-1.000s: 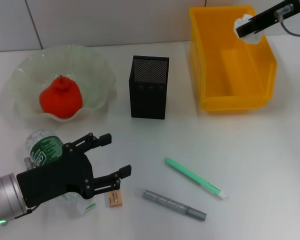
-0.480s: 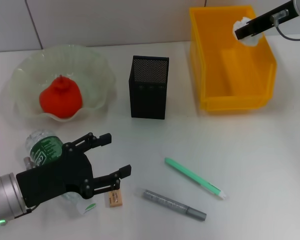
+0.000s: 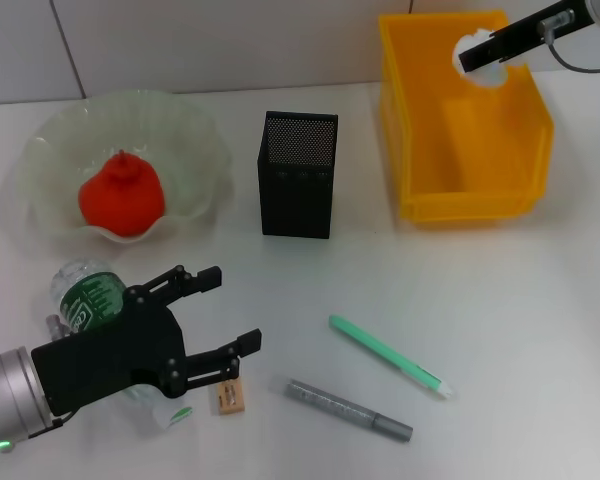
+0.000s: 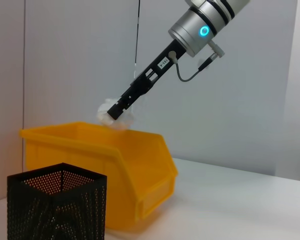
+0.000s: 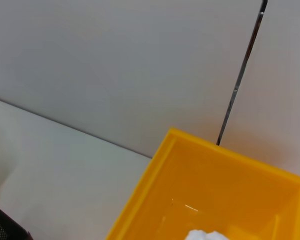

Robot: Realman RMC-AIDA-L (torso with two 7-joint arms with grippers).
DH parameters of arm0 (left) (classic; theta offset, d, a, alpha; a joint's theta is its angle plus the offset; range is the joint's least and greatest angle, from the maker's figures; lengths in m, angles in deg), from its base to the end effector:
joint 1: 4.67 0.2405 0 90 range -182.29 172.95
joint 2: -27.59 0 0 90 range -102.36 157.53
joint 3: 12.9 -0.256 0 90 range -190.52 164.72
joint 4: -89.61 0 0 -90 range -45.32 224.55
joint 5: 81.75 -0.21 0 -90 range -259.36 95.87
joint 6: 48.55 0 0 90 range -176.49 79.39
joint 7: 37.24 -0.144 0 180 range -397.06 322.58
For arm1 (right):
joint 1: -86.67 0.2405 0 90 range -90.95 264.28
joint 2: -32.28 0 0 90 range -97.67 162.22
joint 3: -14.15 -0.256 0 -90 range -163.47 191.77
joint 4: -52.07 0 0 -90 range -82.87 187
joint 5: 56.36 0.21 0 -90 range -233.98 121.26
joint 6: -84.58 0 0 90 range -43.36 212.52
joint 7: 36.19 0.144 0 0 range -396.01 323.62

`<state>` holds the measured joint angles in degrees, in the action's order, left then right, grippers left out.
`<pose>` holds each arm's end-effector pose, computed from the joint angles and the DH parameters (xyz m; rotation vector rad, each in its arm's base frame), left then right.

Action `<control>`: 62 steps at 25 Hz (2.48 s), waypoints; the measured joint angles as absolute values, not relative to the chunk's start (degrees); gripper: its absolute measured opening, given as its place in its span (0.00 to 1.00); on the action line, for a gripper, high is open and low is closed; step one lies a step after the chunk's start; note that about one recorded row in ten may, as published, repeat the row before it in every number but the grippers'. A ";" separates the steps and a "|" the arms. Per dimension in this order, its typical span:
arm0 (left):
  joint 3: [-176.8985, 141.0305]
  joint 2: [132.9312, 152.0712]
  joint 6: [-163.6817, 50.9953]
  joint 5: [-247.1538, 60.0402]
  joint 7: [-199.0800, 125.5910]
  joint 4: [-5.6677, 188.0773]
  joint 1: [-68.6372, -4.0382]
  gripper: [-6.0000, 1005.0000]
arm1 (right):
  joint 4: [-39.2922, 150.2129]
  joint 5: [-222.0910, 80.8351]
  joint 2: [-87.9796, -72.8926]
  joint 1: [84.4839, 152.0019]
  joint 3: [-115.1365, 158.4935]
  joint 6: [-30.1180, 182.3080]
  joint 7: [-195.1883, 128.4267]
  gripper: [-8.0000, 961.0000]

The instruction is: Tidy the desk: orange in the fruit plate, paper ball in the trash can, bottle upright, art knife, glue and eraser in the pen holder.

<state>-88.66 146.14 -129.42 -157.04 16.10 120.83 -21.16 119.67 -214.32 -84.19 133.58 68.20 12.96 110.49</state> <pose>-0.2723 0.2691 -0.0524 -2.6399 -0.3488 -0.8821 0.1756 0.4544 0.0924 -2.1437 0.9477 -0.0901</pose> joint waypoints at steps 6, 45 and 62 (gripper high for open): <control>-88.75 146.15 -129.58 -156.99 16.11 120.81 -21.08 0.86 | 122.43 -214.34 -84.15 133.57 68.41 11.18 110.49 0.75; -82.42 145.52 -152.63 -188.33 50.53 165.11 -25.41 0.86 | 104.06 -157.96 -82.90 105.94 57.43 -17.43 60.77 0.81; -84.89 146.24 -158.93 -202.53 51.71 167.59 -41.82 0.86 | 98.21 -158.96 -82.69 106.35 57.25 -17.38 59.32 0.81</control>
